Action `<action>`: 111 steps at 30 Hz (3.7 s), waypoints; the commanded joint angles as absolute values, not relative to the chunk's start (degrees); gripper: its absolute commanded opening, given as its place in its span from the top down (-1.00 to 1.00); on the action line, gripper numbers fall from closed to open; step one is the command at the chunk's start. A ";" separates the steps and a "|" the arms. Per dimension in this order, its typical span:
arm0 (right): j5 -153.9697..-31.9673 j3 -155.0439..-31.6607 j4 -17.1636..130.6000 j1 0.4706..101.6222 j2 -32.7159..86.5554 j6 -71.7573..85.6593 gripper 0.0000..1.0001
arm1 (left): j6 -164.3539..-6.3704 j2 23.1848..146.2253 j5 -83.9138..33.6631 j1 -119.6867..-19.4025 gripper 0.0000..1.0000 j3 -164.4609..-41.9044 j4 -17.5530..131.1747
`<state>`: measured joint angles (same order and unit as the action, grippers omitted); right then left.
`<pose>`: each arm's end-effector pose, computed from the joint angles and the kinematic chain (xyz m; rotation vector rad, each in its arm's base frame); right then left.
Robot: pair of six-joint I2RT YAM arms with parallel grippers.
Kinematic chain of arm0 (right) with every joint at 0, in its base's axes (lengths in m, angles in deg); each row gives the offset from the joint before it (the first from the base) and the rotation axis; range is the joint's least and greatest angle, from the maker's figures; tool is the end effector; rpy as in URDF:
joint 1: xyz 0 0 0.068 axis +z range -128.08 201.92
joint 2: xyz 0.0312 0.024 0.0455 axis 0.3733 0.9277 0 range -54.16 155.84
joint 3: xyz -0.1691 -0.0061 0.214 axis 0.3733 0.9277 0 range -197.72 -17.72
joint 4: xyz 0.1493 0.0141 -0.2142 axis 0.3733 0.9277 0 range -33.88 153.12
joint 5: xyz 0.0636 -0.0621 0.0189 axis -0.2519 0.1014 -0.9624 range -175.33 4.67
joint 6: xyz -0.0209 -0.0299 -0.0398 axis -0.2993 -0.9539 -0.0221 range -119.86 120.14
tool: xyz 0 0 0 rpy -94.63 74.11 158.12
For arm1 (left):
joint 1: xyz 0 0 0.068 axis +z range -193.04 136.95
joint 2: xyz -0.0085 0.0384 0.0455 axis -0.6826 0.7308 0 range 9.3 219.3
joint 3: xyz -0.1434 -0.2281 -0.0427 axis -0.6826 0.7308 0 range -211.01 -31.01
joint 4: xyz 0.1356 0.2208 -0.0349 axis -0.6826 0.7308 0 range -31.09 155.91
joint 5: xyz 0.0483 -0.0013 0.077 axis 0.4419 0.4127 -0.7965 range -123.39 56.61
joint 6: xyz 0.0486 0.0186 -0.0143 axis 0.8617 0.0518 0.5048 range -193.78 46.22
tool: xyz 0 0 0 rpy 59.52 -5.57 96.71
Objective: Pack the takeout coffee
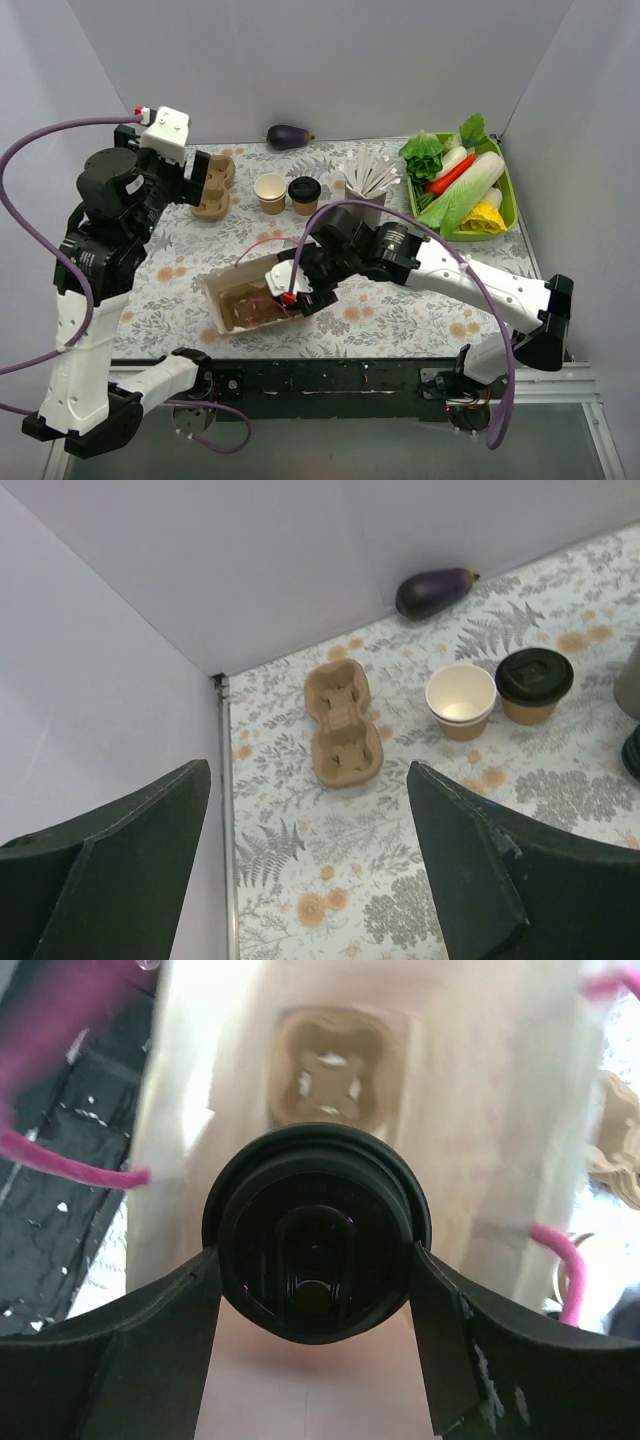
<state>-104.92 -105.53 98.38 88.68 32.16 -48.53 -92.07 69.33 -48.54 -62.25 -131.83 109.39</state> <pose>0.1183 0.3060 0.3731 -2.0294 1.0685 0.5546 0.1364 -0.0377 0.5294 -0.1803 1.7312 -0.2511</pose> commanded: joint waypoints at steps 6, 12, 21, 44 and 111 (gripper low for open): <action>-100.45 -92.35 92.70 88.10 19.06 -61.29 0.97 | -93.91 66.08 -42.53 -61.94 -0.63 -119.35 102.69; -100.00 -92.07 89.17 89.15 20.63 -64.28 0.97 | -96.98 67.48 -40.69 -62.03 -0.66 -115.31 101.45; -106.07 -95.23 91.97 89.16 21.86 -71.32 0.97 | -101.99 71.61 -28.31 -61.94 -0.61 -111.43 110.49; -116.08 -100.33 99.73 86.34 23.17 -52.85 0.97 | -101.73 77.50 -16.95 -60.63 -0.66 -106.24 107.78; -103.26 -70.63 86.09 82.48 4.29 -59.61 0.97 | -92.68 72.76 7.93 -53.77 -0.74 -104.59 117.89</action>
